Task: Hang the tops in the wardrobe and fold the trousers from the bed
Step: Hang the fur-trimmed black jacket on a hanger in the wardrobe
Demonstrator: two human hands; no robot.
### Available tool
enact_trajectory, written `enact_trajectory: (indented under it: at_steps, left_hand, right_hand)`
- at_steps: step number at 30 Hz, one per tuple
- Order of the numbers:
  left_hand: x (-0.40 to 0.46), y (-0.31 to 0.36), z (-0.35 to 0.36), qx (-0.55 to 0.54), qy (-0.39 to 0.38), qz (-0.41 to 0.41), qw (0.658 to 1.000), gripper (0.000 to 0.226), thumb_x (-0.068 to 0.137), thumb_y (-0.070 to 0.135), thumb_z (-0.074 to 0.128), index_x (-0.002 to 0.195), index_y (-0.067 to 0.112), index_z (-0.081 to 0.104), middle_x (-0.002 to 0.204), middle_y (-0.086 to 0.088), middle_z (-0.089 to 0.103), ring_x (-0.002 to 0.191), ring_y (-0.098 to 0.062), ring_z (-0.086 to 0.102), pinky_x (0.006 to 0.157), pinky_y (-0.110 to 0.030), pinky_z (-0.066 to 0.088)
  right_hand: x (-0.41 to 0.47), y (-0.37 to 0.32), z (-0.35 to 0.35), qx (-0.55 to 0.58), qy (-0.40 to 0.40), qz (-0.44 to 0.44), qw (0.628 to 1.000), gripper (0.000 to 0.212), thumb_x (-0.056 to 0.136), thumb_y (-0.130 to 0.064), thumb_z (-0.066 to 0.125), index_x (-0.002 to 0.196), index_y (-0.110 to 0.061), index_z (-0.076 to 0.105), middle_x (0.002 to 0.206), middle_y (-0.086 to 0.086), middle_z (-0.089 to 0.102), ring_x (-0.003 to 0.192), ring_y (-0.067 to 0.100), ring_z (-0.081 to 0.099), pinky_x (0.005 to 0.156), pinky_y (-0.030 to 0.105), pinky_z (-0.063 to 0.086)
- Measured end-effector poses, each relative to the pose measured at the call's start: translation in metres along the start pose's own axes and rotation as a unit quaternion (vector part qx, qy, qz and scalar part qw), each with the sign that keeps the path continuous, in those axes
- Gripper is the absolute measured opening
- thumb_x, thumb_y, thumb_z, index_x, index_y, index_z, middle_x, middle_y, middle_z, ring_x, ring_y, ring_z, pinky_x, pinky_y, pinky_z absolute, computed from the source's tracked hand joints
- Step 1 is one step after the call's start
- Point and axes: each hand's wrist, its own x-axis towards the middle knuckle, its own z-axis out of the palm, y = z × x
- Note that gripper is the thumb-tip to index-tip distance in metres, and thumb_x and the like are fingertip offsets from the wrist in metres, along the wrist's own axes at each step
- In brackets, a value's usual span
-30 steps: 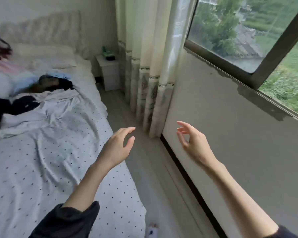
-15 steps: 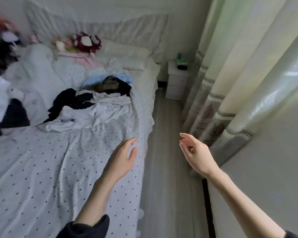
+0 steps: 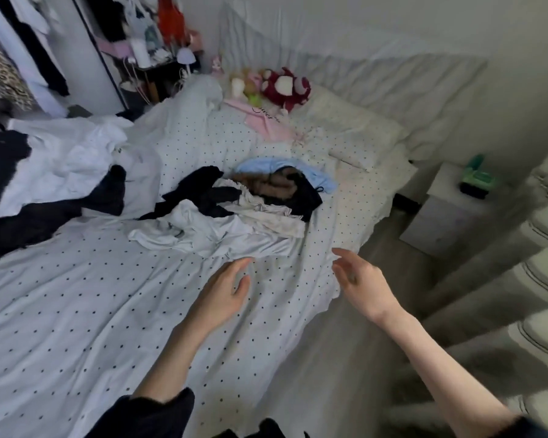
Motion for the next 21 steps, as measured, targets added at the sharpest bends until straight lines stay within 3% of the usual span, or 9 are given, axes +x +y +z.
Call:
enact_trajectory:
  at_steps: [6,11,14,18,21]
  left_hand:
    - [0.099,-0.023,0.015,-0.026,0.057,-0.106,0.992,0.039,0.097,0.020,0.047,0.135,0.020,0.045,0.135,0.002,0.049,0.119,-0.009,0.045,0.099,-0.020,0.033]
    - [0.197,-0.038,0.034,-0.029,0.040,-0.138,0.989,0.039,0.098,0.020,0.045,0.137,0.019,0.043,0.135,-0.001,0.048,0.122,-0.013,0.044,0.097,-0.017,0.030]
    - [0.252,-0.038,0.041,-0.022,0.027,-0.155,0.987,0.039,0.098,0.020,0.043,0.137,0.019,0.042,0.133,-0.003,0.049,0.123,-0.016,0.045,0.096,-0.018,0.030]
    - [0.307,-0.033,0.052,-0.047,0.043,-0.181,0.981,0.037,0.098,0.018,0.042,0.135,0.018,0.045,0.133,-0.002,0.050,0.123,-0.017,0.047,0.103,-0.029,0.036]
    - [0.331,-0.037,0.066,-0.060,0.071,-0.209,0.973,0.036,0.098,0.017,0.044,0.133,0.018,0.048,0.130,-0.001,0.053,0.120,-0.015,0.049,0.098,-0.022,0.036]
  right_hand:
    - [0.138,0.028,0.003,-0.013,-0.106,-0.037,0.994,0.039,0.098,-0.016,0.046,0.136,-0.015,0.046,0.113,-0.002,0.063,0.111,0.016,0.057,0.088,0.019,0.039]
    - [0.250,0.041,0.009,-0.038,-0.152,-0.052,0.986,0.040,0.098,-0.016,0.045,0.138,-0.012,0.044,0.117,0.003,0.063,0.114,0.018,0.056,0.088,0.019,0.039]
    - [0.316,0.045,0.008,-0.051,-0.179,-0.053,0.981,0.040,0.100,-0.018,0.042,0.139,-0.013,0.042,0.112,0.001,0.064,0.106,0.016,0.058,0.079,0.017,0.038]
    - [0.392,0.058,0.023,-0.093,-0.186,-0.004,0.978,0.040,0.100,-0.025,0.038,0.140,-0.015,0.041,0.126,0.006,0.059,0.112,0.021,0.056,0.083,0.027,0.042]
    - [0.447,0.072,0.046,-0.118,-0.213,0.022,0.970,0.040,0.100,-0.027,0.038,0.138,-0.013,0.042,0.126,0.009,0.058,0.115,0.024,0.054,0.091,0.032,0.043]
